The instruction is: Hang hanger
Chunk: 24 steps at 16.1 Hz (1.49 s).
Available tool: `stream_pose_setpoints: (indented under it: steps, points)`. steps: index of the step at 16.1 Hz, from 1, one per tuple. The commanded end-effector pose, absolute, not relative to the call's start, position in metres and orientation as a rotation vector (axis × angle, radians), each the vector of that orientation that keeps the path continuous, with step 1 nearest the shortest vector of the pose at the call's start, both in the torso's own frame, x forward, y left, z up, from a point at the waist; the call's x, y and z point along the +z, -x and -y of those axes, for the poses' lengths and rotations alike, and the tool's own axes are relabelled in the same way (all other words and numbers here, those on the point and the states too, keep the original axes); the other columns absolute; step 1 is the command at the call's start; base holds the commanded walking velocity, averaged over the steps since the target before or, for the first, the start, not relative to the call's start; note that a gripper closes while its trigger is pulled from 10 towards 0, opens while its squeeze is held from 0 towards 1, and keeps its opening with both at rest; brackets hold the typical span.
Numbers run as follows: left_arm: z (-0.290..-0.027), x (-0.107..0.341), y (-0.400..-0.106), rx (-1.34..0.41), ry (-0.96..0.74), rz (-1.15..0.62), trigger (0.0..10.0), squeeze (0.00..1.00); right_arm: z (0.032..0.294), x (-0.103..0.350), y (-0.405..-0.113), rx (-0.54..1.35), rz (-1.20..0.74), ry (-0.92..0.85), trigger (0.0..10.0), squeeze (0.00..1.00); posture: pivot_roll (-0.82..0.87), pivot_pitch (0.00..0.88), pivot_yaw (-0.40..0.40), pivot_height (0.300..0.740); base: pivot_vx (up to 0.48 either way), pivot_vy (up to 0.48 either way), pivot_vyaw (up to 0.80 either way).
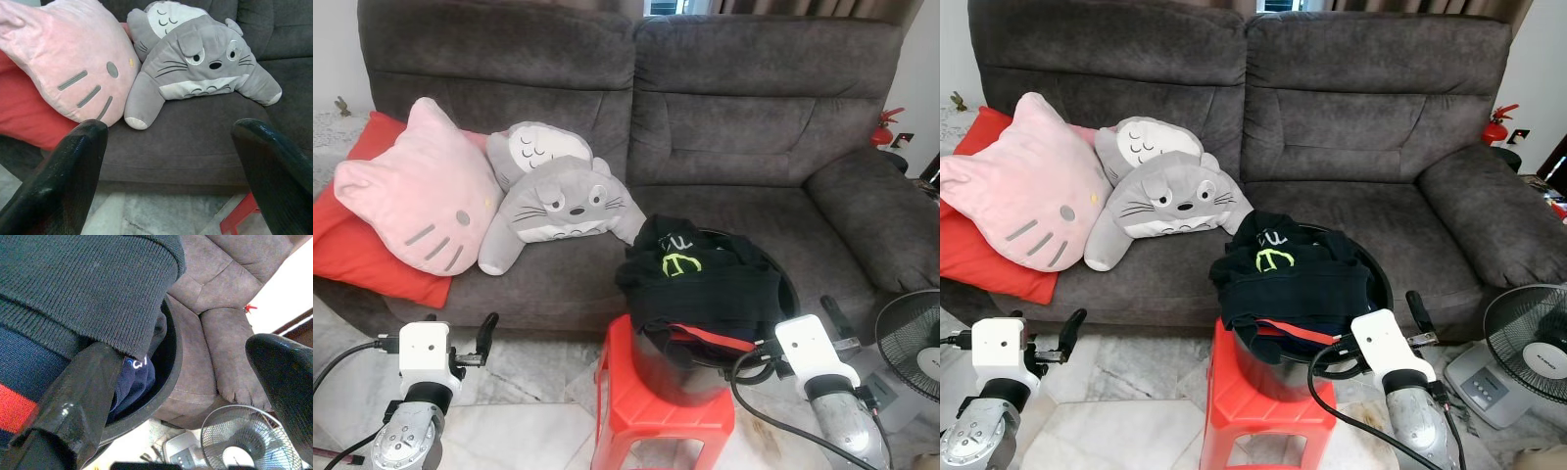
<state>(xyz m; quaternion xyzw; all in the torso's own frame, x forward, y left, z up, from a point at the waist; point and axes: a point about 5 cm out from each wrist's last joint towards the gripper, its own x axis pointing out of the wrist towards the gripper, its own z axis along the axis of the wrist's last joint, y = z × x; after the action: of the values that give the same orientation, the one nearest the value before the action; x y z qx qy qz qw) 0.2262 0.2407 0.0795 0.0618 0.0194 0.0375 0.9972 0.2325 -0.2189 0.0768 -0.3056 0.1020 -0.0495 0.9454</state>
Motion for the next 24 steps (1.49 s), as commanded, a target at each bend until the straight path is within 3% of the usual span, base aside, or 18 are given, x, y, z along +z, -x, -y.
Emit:
stream_pose_setpoints:
  steps: [1, 17, 24]
  points:
    - [-0.241, 0.079, -0.227, 0.075, -0.131, -0.038, 10.0, 0.00, 0.219, 0.074, -0.233, -0.099, -0.223, 0.614, 10.0, 0.00, 0.02, 0.025, -0.065, 0.740, 0.000, 0.000, 0.00]
    - [-0.247, 0.080, -0.225, 0.129, -0.154, -0.025, 10.0, 0.00, 0.224, 0.085, -0.258, -0.121, -0.154, 0.742, 10.0, 0.00, 0.03, 0.028, -0.061, 0.740, 0.000, 0.000, 0.00]
    - [-0.248, 0.083, -0.226, 0.145, -0.171, -0.014, 10.0, 0.00, 0.223, 0.072, -0.264, -0.181, -0.211, 0.603, 10.0, 0.00, 0.04, 0.030, -0.055, 0.740, 0.000, 0.000, 0.00]
